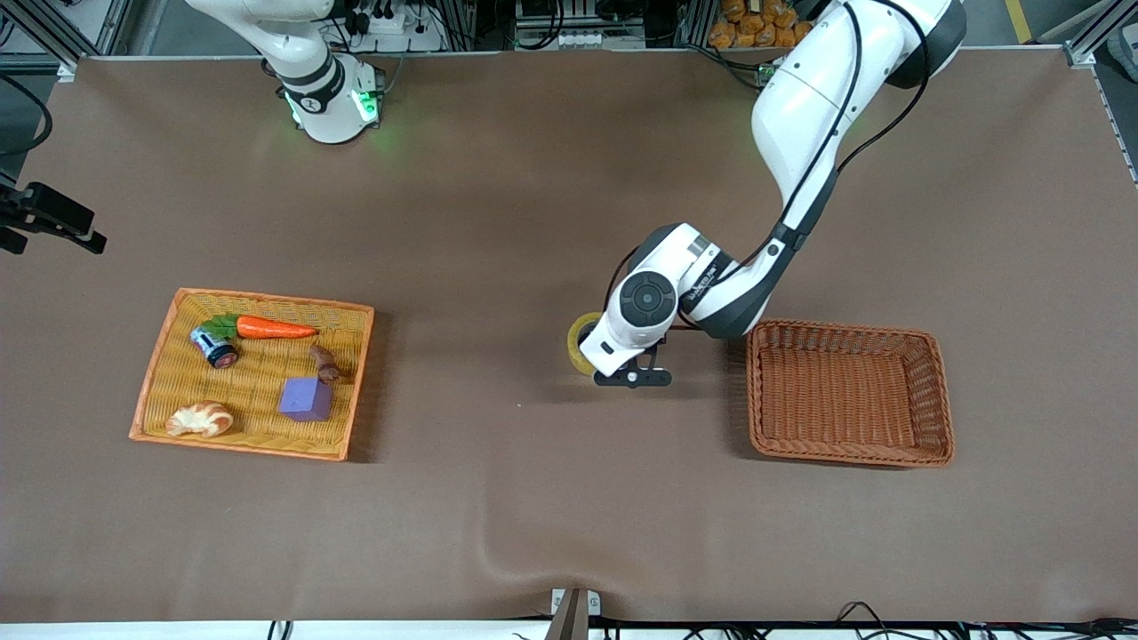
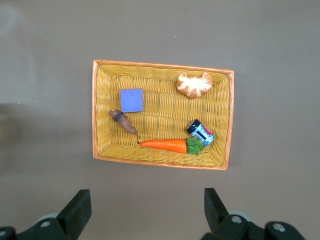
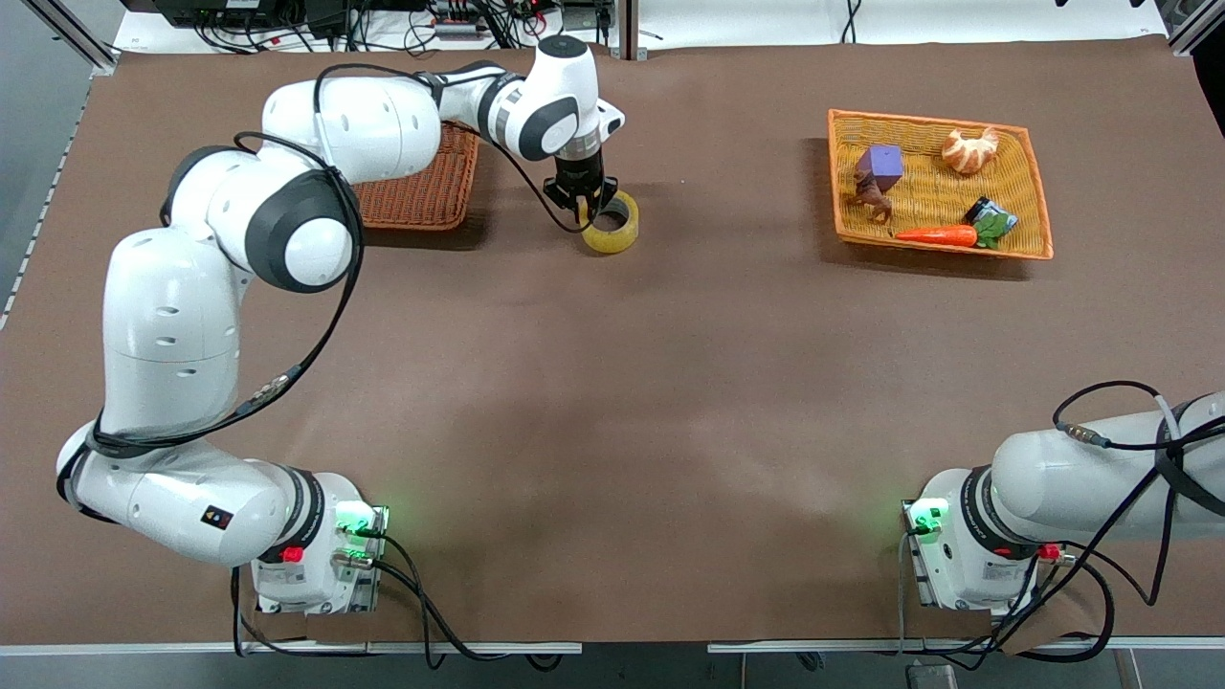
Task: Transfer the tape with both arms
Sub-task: 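Carry the tape with the left gripper and lower it into the basket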
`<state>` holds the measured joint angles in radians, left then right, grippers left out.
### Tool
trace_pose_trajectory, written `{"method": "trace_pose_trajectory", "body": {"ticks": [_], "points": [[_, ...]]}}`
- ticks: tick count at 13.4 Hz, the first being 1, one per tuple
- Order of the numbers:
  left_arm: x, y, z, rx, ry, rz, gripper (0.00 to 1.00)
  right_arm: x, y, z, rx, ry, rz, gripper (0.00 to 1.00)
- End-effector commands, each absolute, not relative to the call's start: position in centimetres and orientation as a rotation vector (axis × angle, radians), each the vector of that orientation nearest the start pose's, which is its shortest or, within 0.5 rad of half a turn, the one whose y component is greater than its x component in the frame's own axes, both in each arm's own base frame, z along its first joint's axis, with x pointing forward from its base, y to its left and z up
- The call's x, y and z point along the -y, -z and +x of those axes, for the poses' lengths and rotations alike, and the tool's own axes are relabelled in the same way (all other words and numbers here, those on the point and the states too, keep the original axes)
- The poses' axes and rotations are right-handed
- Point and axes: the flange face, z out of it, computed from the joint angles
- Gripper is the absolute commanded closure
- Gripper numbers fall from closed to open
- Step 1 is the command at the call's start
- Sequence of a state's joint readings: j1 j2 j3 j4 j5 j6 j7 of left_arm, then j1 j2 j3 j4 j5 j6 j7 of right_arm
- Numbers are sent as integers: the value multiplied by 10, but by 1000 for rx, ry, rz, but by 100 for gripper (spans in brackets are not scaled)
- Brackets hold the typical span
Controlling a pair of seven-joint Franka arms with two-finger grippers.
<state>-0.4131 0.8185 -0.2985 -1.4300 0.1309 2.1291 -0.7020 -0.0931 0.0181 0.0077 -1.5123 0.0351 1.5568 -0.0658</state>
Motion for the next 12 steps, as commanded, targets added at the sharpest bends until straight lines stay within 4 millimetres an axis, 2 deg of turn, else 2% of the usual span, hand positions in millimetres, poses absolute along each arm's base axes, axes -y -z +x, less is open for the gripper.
{"method": "trace_pose_trajectory", "body": {"ticks": [1, 2, 4, 6, 7, 8, 9, 10, 11, 12], "points": [[395, -288, 595, 85, -161, -3143, 100, 37, -653, 545, -22, 69, -3118, 0], [375, -319, 603, 126, -144, -3137, 100, 38, -656, 547, -25, 81, -3120, 0], [328, -369, 618, 175, -126, -3118, 100, 43, -651, 550, -54, 91, -3119, 0], [262, -398, 638, 196, -138, -3101, 100, 33, -643, 556, -135, 77, -3117, 0], [223, -406, 648, 165, -156, -3099, 100, 24, -640, 558, -200, 62, -3112, 0], [178, -408, 659, 129, -171, -3104, 100, 14, -634, 560, -227, 32, -3112, 0], [138, -400, 666, 105, -197, -3108, 100, 6, -630, 558, -215, 1, -3117, 0], [108, -390, 671, 85, -220, -3113, 100, 7, -628, 555, -217, -42, -3120, 0], [88, -384, 673, 76, -233, -3116, 100, 9, -630, 553, -210, -66, -3120, 0], [68, -369, 675, 75, -257, -3120, 100, 10, -631, 550, -212, -80, -3120, 0]]}}
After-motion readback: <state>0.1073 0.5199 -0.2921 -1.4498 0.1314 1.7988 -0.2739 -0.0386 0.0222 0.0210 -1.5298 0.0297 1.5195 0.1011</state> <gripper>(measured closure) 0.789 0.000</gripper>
